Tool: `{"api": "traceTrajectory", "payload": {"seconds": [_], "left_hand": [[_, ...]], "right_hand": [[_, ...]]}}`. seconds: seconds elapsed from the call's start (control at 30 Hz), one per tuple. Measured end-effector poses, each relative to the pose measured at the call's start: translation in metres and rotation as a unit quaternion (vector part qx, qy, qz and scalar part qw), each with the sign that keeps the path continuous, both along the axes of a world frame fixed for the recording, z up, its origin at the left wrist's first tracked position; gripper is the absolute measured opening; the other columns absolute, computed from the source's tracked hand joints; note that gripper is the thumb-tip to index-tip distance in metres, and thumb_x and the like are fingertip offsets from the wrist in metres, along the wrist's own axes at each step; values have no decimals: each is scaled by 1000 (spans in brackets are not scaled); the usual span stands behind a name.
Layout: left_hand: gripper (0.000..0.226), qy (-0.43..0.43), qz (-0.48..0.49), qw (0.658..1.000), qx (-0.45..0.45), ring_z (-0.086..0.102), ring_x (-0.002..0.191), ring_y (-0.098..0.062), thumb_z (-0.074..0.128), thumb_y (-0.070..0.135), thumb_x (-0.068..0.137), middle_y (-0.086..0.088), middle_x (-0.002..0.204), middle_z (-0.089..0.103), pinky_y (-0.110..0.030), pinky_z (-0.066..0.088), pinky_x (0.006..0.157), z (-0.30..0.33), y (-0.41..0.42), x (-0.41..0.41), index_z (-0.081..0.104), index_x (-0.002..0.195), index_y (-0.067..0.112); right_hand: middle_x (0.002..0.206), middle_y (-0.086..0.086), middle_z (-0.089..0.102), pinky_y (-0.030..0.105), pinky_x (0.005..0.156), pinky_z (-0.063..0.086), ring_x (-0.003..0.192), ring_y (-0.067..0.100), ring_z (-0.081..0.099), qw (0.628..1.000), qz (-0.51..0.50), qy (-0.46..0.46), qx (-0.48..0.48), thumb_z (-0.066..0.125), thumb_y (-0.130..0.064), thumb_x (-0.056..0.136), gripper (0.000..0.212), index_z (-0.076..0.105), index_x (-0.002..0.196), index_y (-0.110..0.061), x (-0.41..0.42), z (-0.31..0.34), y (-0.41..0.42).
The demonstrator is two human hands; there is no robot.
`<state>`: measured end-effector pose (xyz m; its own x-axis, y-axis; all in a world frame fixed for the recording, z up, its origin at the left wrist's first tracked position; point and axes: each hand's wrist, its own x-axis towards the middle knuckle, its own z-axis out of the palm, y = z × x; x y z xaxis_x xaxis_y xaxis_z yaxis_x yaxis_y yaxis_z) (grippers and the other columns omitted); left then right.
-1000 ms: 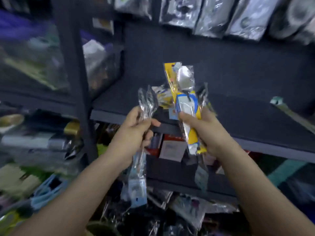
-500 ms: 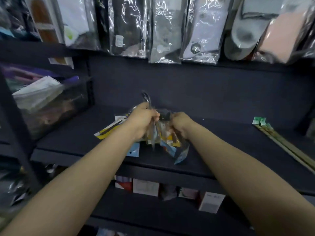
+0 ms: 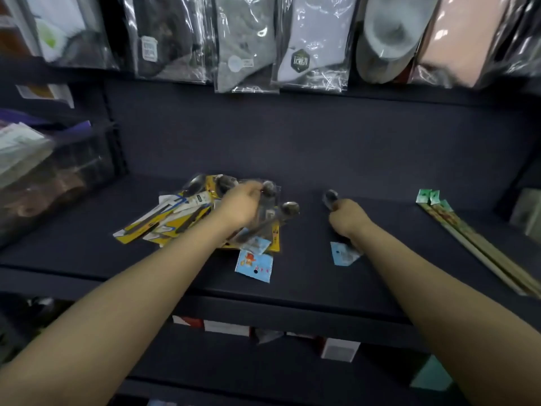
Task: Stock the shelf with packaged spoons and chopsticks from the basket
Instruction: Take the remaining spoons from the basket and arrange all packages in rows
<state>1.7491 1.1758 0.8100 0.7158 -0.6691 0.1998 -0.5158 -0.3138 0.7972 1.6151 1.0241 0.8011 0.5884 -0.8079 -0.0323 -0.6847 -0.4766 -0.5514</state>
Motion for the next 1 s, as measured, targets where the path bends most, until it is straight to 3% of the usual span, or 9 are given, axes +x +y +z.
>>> {"api": "traceTrajectory", "payload": {"seconds": [0.07,0.1,0.23,0.37,0.47,0.57,0.7,0.9,1.0], "left_hand": [[32,-66,-20,998,7,55,75,-14,36,11,95,-3,102,55,-16,42,62,3,20,7,54,122,10],[32,-120,-48,991,31,56,78,-13,40,11,94,-3,106,57,-13,41,64,4,28,12,54,122,13],[36,-265,-186,933,158,43,127,-16,47,22,92,-1,140,45,-22,31,102,-1,56,24,51,128,18],[39,-305,-241,893,227,27,138,-18,39,32,94,-4,149,32,-31,21,114,-6,59,34,50,129,19],[58,-360,-266,854,263,25,138,-20,22,49,84,0,150,32,-35,20,114,-6,55,38,48,129,26],[51,-368,-273,839,294,17,140,-19,29,40,86,8,155,19,-38,15,114,-2,46,39,35,137,33],[51,-374,-331,806,316,10,144,-16,31,30,92,3,157,13,-33,10,117,-1,29,35,23,143,28],[51,-381,-348,795,318,13,143,-13,30,51,91,12,156,13,-35,18,116,-4,19,48,21,141,40],[51,-381,-337,797,326,14,143,-14,29,53,91,13,156,12,-34,19,115,-8,26,63,20,140,43]], "right_hand": [[133,20,49,40,100,41,120,38,46,993,44,2,-105,47,-12,87,40,51,126,-6,8,0,17],[129,19,52,39,98,43,118,36,49,989,82,-16,-125,49,-14,88,35,56,121,-7,14,1,29],[124,19,55,36,91,42,113,34,52,982,166,5,-85,49,-33,90,38,54,116,-5,39,-5,74],[121,15,58,36,91,40,113,31,52,989,131,28,-54,55,-48,84,48,56,107,-6,60,-10,81],[127,14,49,32,77,43,113,30,51,994,103,-35,24,70,-31,72,54,49,116,-8,62,-6,80],[130,16,47,30,75,39,116,31,50,996,67,-46,47,67,-17,78,62,38,130,-5,56,0,72],[125,16,53,33,75,41,112,33,54,998,51,28,-21,60,-19,84,52,37,126,-1,51,1,59],[137,24,39,43,94,42,121,41,46,988,-66,103,-99,50,-14,92,56,23,140,-4,38,-7,39],[142,21,34,46,100,38,124,41,40,978,-84,95,-165,44,-11,94,49,31,141,-7,35,-8,42]]}}
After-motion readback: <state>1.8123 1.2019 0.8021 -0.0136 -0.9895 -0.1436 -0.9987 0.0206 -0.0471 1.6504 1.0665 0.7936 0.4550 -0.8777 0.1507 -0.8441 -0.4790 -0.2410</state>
